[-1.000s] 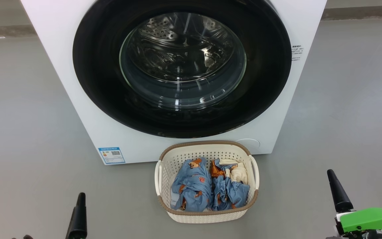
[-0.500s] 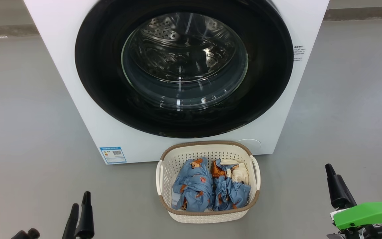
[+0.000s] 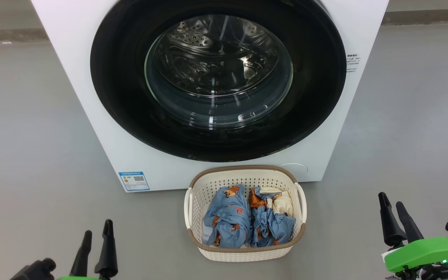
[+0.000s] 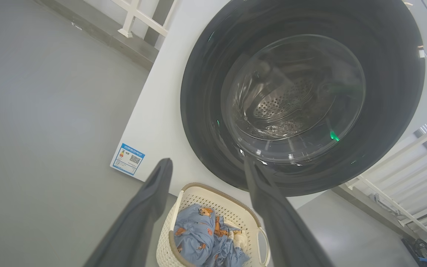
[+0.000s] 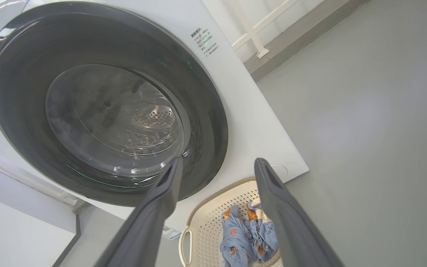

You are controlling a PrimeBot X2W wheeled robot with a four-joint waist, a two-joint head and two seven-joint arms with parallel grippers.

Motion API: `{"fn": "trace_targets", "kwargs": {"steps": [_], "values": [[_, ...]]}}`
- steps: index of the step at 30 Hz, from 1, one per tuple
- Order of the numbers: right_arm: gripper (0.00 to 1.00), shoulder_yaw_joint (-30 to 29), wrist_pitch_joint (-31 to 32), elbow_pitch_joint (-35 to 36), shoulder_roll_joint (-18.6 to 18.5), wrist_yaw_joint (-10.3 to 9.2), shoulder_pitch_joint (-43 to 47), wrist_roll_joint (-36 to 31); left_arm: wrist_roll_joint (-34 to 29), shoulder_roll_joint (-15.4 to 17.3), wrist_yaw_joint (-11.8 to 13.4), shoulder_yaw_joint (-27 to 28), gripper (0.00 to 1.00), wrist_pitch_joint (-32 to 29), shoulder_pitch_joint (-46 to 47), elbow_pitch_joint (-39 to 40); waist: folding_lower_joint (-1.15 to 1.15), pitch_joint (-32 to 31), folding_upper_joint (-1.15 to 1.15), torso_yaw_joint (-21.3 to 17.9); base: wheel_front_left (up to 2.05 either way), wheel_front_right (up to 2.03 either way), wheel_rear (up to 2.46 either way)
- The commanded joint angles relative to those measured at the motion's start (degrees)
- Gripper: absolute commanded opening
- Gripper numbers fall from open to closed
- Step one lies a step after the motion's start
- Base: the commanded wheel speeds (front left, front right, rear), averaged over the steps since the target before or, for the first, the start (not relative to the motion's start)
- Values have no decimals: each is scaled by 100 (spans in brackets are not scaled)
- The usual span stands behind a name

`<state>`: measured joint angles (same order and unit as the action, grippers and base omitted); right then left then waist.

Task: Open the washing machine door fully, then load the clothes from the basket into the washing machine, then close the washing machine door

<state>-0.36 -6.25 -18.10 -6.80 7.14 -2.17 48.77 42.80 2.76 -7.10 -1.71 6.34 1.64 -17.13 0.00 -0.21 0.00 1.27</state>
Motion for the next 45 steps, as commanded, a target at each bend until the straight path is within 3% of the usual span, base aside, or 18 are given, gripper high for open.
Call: {"fn": "trace_targets", "kwargs": {"steps": [1,45], "values": [[100,79,-105,128,-121,22,-294,-246,-253,111,-23,79,100,89,280,112,0,1,0,4,0,0,0],[100,375,-832,227,-375,35,-406,-2990,-3436,171,-38,-100,100,822,520,80,0,35,0,83,0,0,0]]}}
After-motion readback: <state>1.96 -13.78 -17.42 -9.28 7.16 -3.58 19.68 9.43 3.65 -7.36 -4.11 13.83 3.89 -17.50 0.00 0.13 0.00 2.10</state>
